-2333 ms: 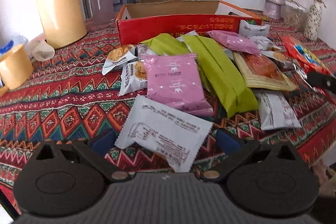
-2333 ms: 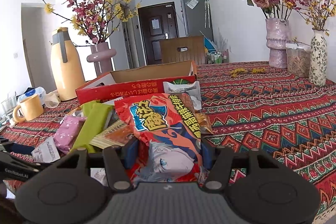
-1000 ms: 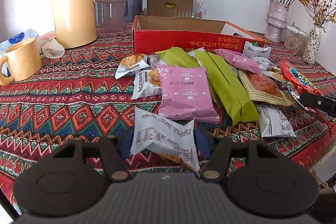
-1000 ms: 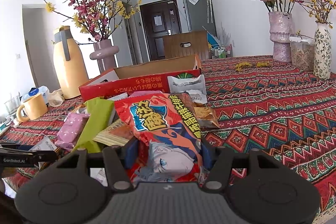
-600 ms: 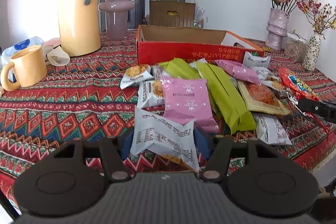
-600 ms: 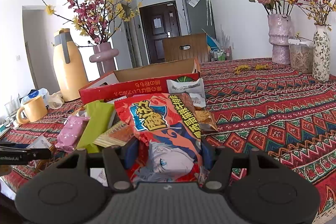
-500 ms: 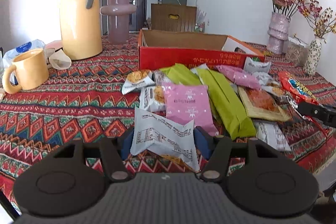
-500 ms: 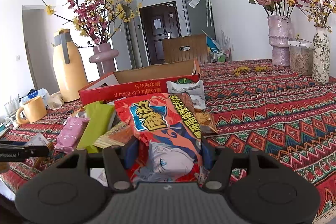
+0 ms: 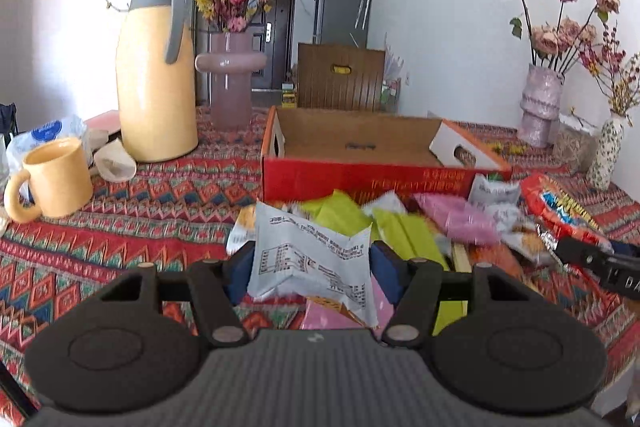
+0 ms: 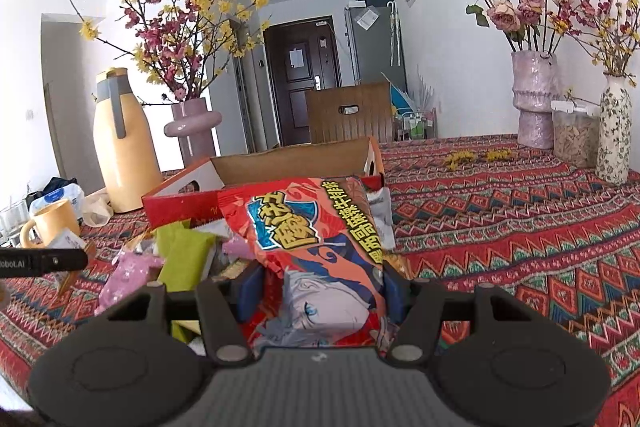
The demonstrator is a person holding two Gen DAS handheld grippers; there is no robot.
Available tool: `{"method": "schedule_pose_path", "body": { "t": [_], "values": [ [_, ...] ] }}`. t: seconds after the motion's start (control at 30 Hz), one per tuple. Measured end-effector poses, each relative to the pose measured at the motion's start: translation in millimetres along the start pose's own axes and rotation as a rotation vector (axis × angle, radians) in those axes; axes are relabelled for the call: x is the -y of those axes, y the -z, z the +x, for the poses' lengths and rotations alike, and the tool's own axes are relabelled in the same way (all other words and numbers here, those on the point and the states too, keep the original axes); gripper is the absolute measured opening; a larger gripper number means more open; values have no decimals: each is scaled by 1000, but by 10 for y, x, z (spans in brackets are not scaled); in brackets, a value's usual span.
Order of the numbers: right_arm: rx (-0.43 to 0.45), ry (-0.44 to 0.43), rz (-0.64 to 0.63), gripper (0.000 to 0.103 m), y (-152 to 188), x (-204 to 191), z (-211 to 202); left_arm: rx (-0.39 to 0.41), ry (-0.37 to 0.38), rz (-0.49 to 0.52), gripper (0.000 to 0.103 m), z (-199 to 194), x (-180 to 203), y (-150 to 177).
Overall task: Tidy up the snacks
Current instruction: 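Carry both packets into the cardboard box and open both grippers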
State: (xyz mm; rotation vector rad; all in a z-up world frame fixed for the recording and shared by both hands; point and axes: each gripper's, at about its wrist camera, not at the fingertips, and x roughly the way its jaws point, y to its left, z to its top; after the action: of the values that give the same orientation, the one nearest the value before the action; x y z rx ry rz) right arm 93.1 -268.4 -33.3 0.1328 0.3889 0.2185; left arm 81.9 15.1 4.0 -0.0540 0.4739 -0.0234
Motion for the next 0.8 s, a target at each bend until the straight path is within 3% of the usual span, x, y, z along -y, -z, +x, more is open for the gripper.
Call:
{"method": "schedule_pose_path", "body": {
  "t": [0.53,0.8],
  "values": [
    [60,27,-42,59,-639,-157,560,96,-32,-47,62,430,140,-747],
    [52,44,-29,59,-1041,-212,1044,85,-75,-66,62,851,145,-1116]
  ]
}}
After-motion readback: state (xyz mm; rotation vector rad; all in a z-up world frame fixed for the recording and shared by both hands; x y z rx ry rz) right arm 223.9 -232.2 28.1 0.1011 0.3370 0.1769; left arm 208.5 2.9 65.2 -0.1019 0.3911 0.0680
